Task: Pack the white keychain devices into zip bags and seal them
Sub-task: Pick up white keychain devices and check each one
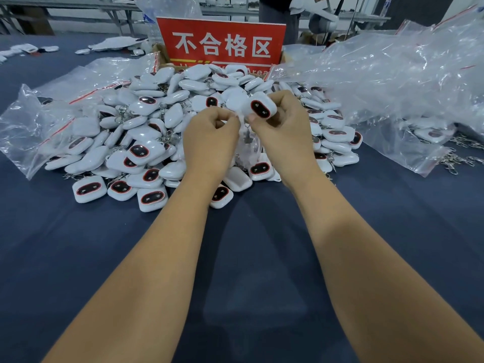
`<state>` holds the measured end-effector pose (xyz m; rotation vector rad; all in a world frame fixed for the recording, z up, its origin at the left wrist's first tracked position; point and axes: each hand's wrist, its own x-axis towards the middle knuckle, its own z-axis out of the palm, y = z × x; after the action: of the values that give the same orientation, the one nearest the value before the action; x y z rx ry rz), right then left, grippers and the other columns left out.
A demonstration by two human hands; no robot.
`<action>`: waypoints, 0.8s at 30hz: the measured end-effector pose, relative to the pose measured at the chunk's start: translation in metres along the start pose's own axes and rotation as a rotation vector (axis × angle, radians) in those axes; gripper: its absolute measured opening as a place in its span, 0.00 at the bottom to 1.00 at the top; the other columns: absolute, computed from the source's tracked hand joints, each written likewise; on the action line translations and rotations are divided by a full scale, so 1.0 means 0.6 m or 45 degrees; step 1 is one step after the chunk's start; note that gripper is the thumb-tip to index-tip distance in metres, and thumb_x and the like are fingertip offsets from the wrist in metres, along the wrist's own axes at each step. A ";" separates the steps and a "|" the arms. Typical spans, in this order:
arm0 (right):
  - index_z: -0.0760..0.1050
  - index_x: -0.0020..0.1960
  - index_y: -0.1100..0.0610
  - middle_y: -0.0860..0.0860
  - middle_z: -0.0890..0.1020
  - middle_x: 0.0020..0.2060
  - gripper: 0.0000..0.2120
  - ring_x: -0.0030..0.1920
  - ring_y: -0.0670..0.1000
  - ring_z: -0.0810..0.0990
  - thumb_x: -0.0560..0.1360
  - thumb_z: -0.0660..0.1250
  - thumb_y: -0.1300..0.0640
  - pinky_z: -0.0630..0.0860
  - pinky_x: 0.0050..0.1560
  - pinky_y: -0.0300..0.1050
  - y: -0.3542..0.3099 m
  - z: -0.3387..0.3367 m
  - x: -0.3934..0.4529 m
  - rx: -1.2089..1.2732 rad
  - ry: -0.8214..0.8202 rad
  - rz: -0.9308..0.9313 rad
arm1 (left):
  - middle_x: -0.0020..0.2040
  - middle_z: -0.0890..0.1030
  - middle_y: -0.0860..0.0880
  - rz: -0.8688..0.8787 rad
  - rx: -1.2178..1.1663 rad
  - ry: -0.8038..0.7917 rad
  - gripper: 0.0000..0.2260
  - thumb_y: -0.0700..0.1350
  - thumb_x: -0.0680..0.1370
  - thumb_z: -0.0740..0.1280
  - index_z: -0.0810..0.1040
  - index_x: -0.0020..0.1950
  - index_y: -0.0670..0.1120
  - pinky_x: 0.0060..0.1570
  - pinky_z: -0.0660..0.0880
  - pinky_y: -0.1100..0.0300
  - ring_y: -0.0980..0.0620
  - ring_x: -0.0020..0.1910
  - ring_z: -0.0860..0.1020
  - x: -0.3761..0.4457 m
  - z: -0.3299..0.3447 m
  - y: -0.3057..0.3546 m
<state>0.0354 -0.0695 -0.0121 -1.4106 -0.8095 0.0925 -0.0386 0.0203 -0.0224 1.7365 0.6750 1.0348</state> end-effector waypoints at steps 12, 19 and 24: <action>0.76 0.54 0.46 0.44 0.76 0.33 0.07 0.35 0.43 0.73 0.79 0.66 0.45 0.74 0.39 0.45 0.021 0.006 -0.009 -0.558 -0.106 -0.169 | 0.40 0.81 0.56 0.121 -0.116 0.165 0.06 0.46 0.76 0.66 0.80 0.42 0.56 0.47 0.80 0.46 0.57 0.39 0.77 -0.011 -0.005 0.014; 0.73 0.55 0.49 0.42 0.71 0.26 0.10 0.30 0.42 0.70 0.75 0.68 0.57 0.71 0.35 0.40 0.016 0.008 -0.010 -0.439 -0.103 -0.170 | 0.43 0.81 0.51 0.166 -0.097 0.258 0.06 0.46 0.78 0.66 0.82 0.47 0.48 0.46 0.78 0.53 0.55 0.40 0.75 -0.001 -0.005 0.008; 0.80 0.44 0.47 0.43 0.71 0.32 0.12 0.33 0.42 0.70 0.74 0.65 0.63 0.66 0.37 0.37 0.014 0.006 -0.007 -0.558 -0.187 -0.118 | 0.42 0.78 0.51 0.440 -0.099 0.249 0.04 0.41 0.77 0.67 0.80 0.45 0.48 0.43 0.73 0.63 0.57 0.40 0.74 -0.012 -0.003 0.009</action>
<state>0.0335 -0.0668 -0.0217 -1.7894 -1.0601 -0.0581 -0.0439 0.0131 -0.0194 1.7339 0.4545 1.4640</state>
